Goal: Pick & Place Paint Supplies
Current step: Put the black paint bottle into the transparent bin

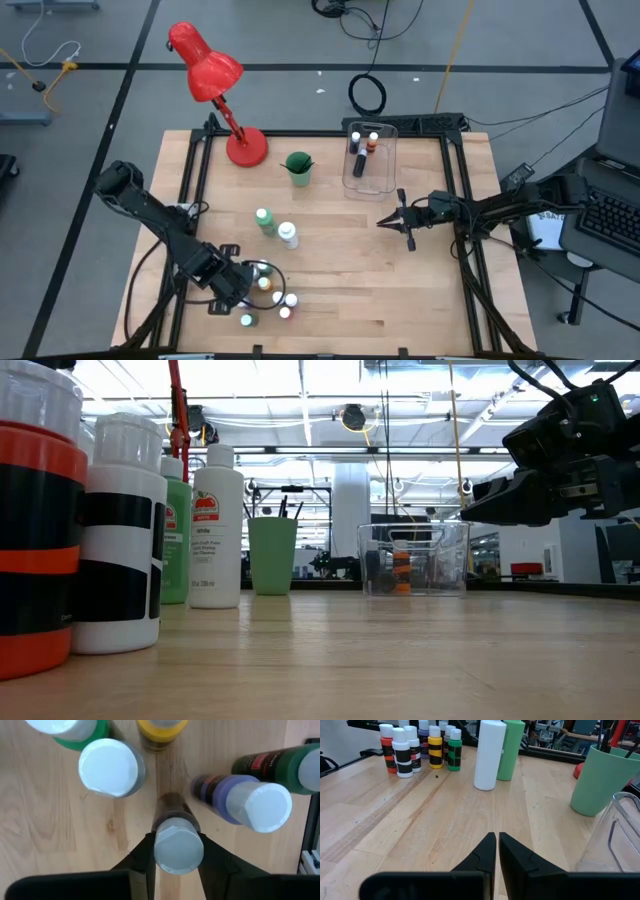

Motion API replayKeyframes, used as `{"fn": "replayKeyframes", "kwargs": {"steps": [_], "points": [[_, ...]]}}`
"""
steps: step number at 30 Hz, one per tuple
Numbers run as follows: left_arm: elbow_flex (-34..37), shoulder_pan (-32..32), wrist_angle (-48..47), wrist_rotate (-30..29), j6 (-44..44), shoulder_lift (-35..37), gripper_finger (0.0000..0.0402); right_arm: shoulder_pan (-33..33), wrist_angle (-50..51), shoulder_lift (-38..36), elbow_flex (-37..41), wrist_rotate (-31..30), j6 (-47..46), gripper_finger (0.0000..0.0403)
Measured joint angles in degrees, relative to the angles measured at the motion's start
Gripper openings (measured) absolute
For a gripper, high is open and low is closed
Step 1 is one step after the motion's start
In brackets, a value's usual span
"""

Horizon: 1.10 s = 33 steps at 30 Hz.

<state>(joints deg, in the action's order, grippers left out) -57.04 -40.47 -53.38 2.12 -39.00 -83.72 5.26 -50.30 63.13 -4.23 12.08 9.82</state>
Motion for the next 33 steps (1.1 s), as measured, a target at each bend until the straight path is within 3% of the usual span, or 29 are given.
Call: {"fn": "replayKeyframes", "kwargs": {"steps": [5,9,15,19,21,25,33], "points": [[0.0,0.2,-1.6,0.3,1.0,0.6,0.0099,0.0,0.0,0.0,0.0,0.0,0.1,0.0015],[-3.7,0.4,-8.7,-0.5,0.6,1.9,0.0099,0.0,0.0,0.0,0.0,0.0,0.1,0.0015],[-20.2,2.5,-26.0,-5.2,0.3,2.2,0.0099,0.0,0.0,0.0,0.0,0.1,0.1,0.0015],[-32.6,7.7,-26.2,-13.8,8.0,2.3,0.0099,0.0,0.0,0.0,0.0,0.2,-0.2,0.0015],[-38.6,12.3,-24.5,-15.1,12.5,1.0,0.0099,0.0,0.0,0.0,0.0,0.2,-0.3,0.0015],[-50.0,22.1,-25.0,-13.5,23.9,-6.5,0.0099,0.0,0.0,0.0,0.0,0.2,-0.4,0.0015],[-76.5,39.0,-20.5,-8.8,44.8,-29.7,0.0099,0.0,1.2,0.0,0.0,0.4,-1.6,0.0016]]}}
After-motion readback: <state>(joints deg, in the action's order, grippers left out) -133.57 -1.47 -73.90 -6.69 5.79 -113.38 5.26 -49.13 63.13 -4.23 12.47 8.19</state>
